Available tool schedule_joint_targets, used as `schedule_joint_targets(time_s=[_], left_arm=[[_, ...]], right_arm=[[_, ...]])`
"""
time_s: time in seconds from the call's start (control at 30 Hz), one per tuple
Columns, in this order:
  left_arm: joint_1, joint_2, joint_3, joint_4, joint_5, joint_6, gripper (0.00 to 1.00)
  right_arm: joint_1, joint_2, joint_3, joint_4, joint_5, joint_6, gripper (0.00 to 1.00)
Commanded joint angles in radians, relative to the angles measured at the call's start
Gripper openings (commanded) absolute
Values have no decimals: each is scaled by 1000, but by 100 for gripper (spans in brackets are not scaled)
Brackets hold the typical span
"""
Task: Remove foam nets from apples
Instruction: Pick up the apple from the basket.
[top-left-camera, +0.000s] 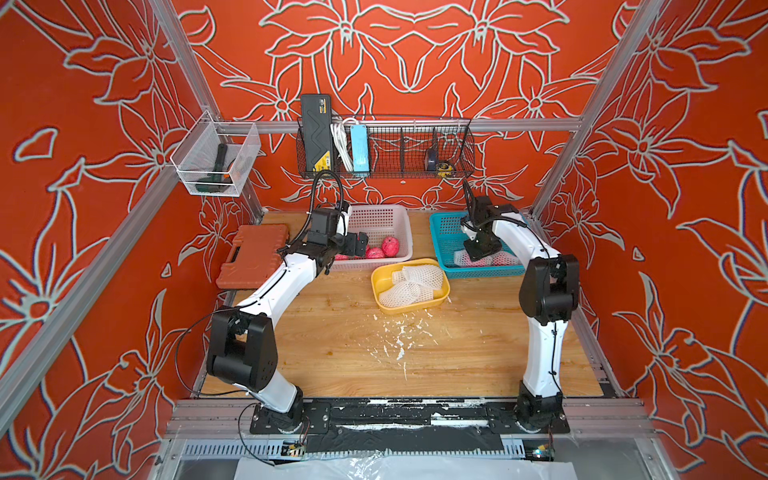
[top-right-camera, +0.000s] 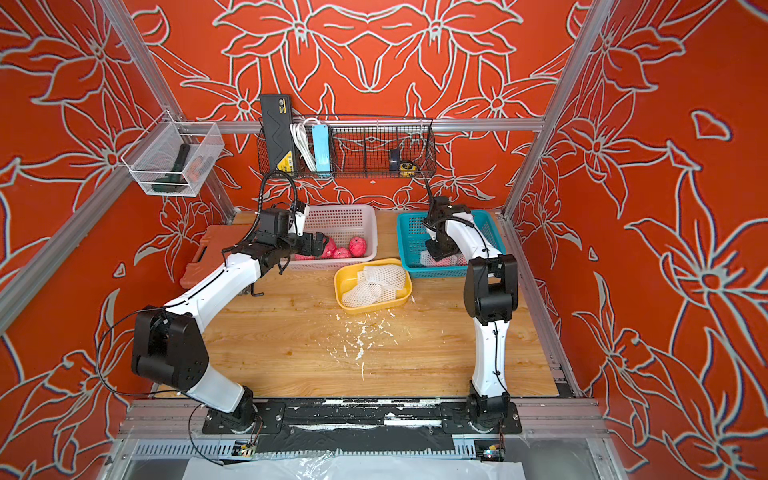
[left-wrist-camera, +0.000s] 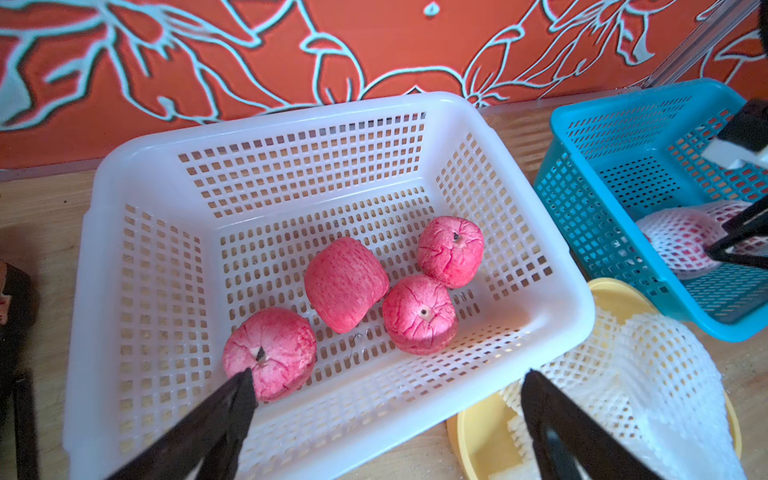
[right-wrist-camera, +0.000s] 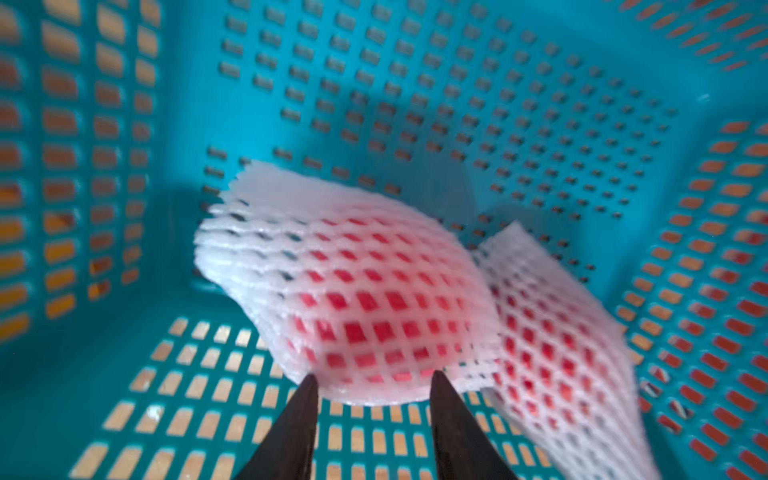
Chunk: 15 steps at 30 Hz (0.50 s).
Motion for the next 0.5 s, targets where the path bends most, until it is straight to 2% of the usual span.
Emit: schedule_joint_targets(time_s=[0.0, 0.13, 0.23, 0.37, 0.47], left_arm=[[-5, -14, 17, -12, -1, 14, 98], [-6, -13, 13, -19, -5, 15, 98], [-7, -14, 11, -22, -5, 17, 99], [-9, -15, 7, -24, 4, 16, 98], [-13, -14, 6, -22, 9, 15, 98]], right_arm=[[-6, 12, 48, 80, 59, 27, 47], [-7, 22, 109, 119, 54, 26, 51], [-7, 15, 138, 106, 42, 20, 58], [-9, -57, 75, 95, -30, 21, 71], [-13, -115, -7, 79, -80, 22, 73]])
